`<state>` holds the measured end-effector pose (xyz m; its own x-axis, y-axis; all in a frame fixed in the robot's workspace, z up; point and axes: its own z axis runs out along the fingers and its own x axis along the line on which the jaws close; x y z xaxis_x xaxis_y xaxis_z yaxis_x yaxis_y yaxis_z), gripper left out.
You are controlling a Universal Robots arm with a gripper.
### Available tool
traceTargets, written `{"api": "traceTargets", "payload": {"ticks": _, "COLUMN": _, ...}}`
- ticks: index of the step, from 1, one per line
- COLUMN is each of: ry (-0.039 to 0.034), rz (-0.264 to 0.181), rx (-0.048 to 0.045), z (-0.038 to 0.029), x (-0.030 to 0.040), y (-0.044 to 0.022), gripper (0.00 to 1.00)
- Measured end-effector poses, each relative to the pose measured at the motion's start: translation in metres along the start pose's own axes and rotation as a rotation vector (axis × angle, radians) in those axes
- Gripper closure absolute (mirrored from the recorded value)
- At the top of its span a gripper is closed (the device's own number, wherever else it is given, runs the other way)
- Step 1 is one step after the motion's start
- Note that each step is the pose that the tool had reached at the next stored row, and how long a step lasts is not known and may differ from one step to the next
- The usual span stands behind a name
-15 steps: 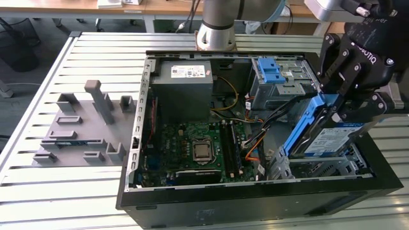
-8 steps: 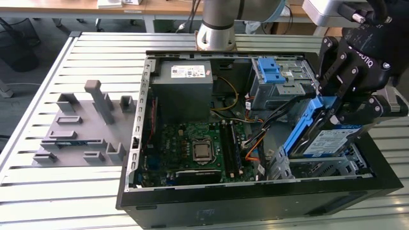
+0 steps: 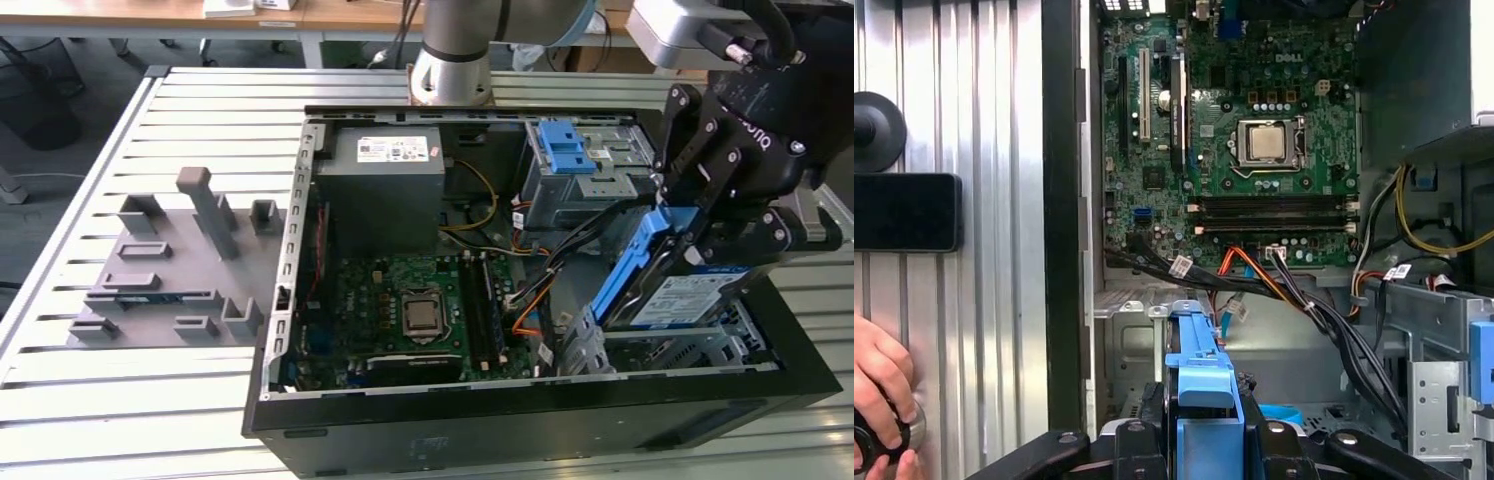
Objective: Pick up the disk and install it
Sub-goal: 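Insert the disk into the insertion slot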
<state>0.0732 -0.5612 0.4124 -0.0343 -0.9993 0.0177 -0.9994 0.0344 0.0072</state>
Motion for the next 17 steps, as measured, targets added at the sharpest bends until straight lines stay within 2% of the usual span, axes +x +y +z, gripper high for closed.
{"api": "traceTargets", "payload": {"ticks": 17, "ry": 0.0001, "rz": 0.000, "rx": -0.0037, "z": 0.0118, "x": -0.0002, "y": -0.0001, "gripper": 0.63}}
